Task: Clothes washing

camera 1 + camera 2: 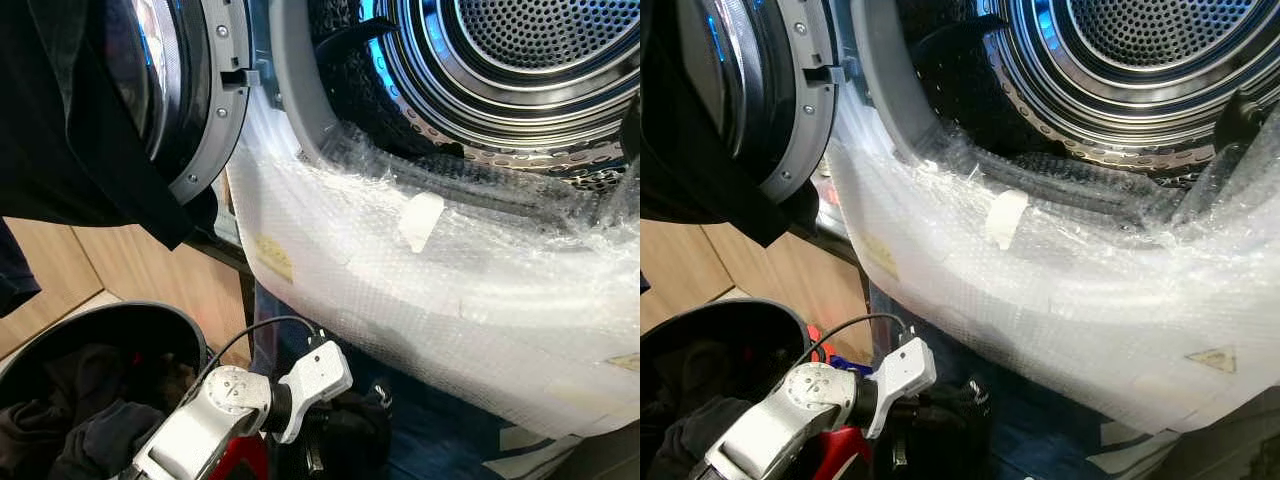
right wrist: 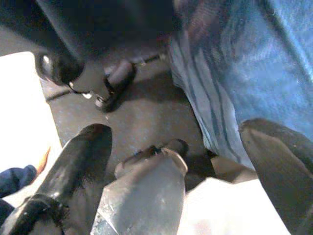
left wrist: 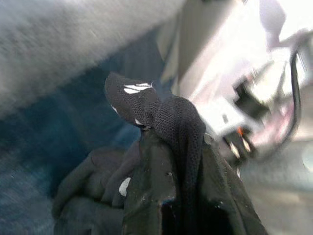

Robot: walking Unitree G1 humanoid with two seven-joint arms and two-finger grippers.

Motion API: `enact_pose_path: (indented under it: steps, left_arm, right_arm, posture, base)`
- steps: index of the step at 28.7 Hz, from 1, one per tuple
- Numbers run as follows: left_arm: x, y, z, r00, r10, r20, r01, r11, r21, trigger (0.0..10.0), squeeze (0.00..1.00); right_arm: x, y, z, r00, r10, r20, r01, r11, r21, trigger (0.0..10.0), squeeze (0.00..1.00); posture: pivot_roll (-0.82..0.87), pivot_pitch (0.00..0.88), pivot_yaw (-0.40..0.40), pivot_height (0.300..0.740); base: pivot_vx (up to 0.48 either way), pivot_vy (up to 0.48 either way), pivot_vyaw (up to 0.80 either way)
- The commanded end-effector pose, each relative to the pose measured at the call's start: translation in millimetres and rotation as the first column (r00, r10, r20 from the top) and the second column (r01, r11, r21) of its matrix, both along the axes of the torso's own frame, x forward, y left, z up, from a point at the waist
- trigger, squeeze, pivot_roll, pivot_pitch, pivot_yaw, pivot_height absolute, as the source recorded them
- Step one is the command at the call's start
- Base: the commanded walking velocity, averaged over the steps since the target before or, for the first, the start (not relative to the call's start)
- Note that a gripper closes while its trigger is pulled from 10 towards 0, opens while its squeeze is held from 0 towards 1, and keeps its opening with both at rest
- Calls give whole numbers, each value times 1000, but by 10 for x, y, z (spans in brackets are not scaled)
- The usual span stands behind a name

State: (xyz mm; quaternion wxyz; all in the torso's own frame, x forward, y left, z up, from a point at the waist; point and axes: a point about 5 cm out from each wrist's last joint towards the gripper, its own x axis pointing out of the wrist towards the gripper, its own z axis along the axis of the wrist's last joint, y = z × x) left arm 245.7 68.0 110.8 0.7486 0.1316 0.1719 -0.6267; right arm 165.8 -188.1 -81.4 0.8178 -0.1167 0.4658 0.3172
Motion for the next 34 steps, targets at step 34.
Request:
enact_pose_path:
  steps: [34]
  left_arm:
    - [-156,-69,-141,996,-82,21,81,995,52,0,0]
  right_arm:
    - [596,200,744,926,296,233,-371,822,432,10000,1000]
  posture:
    - [156,0,-13,740]
  base:
    - [0,0,0]
